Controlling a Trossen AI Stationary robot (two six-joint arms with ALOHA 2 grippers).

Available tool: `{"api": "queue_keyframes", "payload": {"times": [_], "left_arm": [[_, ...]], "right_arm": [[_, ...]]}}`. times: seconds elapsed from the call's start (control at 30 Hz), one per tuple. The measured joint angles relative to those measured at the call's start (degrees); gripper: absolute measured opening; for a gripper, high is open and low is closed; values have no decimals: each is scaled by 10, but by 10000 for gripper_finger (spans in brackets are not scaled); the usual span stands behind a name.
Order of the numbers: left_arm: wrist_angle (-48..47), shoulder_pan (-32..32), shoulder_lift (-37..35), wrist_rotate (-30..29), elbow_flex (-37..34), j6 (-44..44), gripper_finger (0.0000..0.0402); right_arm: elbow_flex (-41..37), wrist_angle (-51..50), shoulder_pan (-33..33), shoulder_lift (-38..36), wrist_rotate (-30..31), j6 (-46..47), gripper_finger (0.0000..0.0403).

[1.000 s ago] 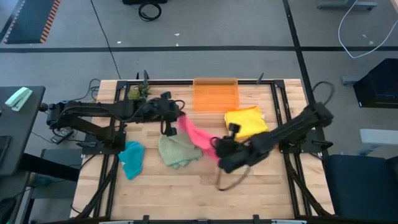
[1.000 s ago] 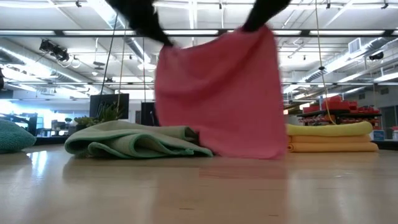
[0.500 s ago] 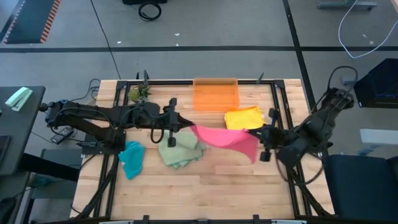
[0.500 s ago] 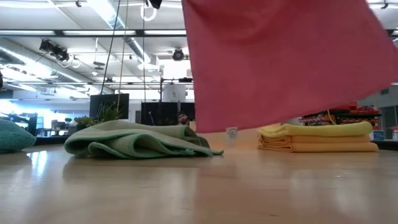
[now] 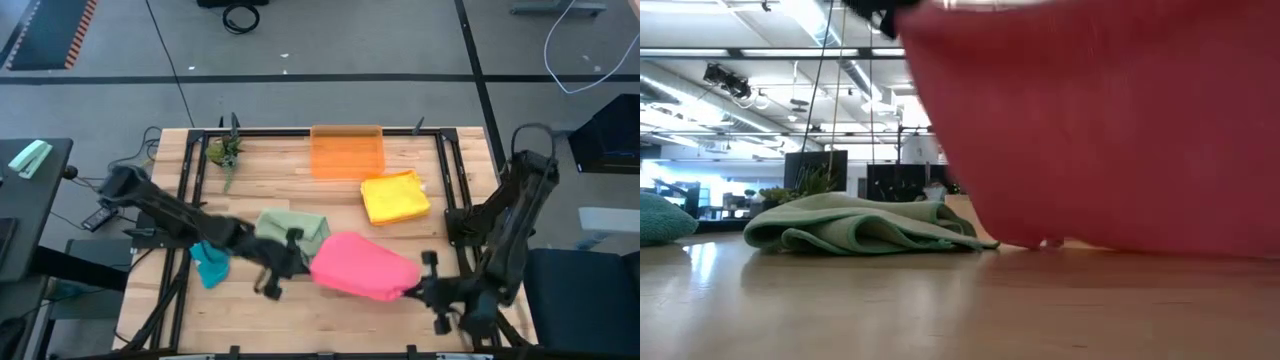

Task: Fold microfiber towels
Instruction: Fold the pink microfiber cloth

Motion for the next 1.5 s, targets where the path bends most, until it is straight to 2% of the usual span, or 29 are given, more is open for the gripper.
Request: {"api": "queue_keyframes", "payload": {"times": [0.1, 0.23, 0.4, 0.57, 0.83, 0.97, 1.07, 1.23, 1.5], "left_arm": [[7, -19, 59, -27, 0, -28, 4], [17, -27, 119, -30, 0, -90, 5], [17, -32, 158, -30, 0, -159, 10], [8, -32, 155, -30, 0, -193, 24], [-7, -44, 77, -30, 0, -183, 101], [80, -29, 64, -108, 2, -152, 122], [93, 7, 94, -115, 2, -150, 104], [42, 47, 123, -111, 2, -173, 15], [-15, 104, 160, -114, 1, -201, 7]], "right_arm": [[-56, 92, 3, 41, -26, 42, 2], [-94, 197, 2, 87, -57, 67, 2], [-86, 231, 2, 123, -72, 63, 2], [-70, 236, 2, 127, -73, 42, 2], [-67, 251, 1, 121, -86, 27, 2], [-67, 253, 1, 122, -93, 27, 2], [-67, 255, 2, 122, -109, 33, 2], [-67, 255, 4, 122, -113, 35, 2], [-67, 254, 1, 122, -112, 14, 2]]}}
